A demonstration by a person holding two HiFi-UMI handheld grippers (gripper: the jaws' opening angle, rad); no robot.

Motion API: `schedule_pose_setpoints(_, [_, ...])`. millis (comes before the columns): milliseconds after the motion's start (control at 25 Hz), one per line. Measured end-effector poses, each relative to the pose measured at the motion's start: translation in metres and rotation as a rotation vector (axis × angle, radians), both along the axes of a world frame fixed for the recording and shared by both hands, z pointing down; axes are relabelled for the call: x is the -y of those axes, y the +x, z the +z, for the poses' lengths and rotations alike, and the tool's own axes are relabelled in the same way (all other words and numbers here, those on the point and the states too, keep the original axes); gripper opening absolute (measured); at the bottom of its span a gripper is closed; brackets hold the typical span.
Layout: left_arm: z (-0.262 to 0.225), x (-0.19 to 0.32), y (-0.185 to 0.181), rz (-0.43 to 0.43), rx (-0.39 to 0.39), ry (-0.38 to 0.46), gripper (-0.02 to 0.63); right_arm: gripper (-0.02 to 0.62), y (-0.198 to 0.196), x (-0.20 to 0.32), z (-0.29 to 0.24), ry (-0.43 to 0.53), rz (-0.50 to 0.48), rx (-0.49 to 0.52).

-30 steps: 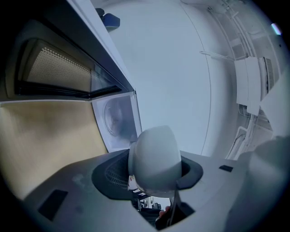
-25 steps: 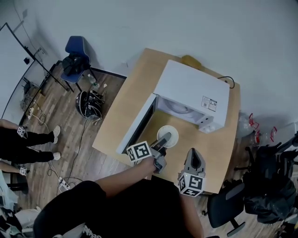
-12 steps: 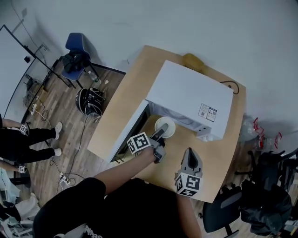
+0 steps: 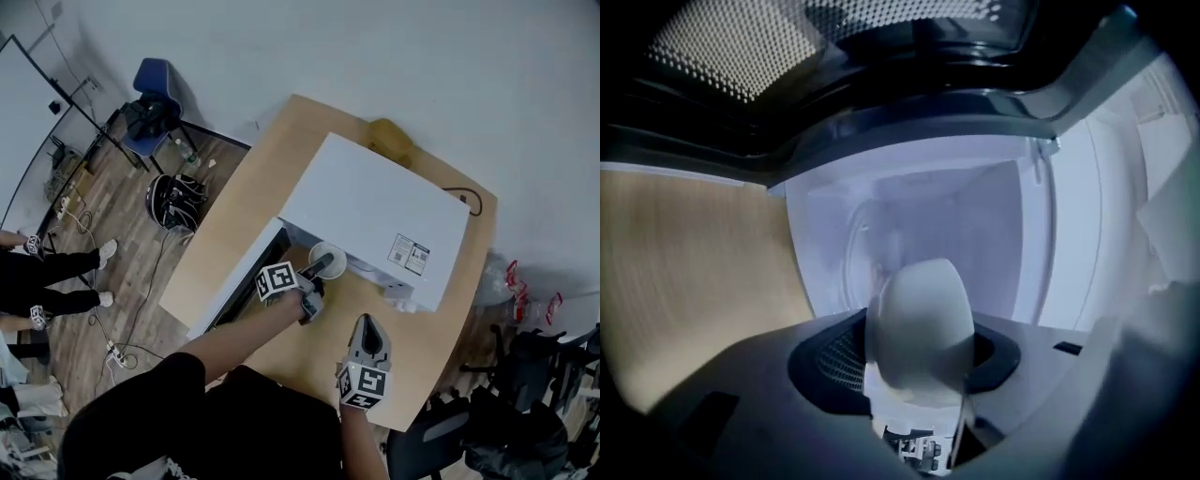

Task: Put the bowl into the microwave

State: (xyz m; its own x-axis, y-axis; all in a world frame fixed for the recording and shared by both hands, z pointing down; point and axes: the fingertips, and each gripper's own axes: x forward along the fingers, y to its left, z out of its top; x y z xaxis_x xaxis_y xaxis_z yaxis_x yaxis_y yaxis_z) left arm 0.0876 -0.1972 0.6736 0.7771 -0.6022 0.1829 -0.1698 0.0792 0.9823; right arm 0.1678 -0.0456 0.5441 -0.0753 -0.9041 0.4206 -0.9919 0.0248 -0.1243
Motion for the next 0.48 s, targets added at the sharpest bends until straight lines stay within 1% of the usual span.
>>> schedule_pose_setpoints(120, [0.007,0.008,0.009,0.025,-0.042,0.006,0.210,0.060,0.001,0.001,0.005,-0.017,-0.034,-0.017])
schedule_pose_setpoints(200, [0.012,0.012,0.015,0.042,-0.049,0.002,0.210,0.060,0.002,0.003,0.008,-0.025,-0.046,-0.017])
schedule_pose_setpoints(360, [0.024,0.018,0.020,0.041,-0.043,-0.025,0.210,0.060,0.008,0.008,0.014,-0.027,-0.039,0.014])
schedule_pose_setpoints(480, [0.026,0.021,0.024,0.048,-0.005,-0.014,0.210,0.060,0.008,0.010,0.013,-0.017,-0.054,0.007])
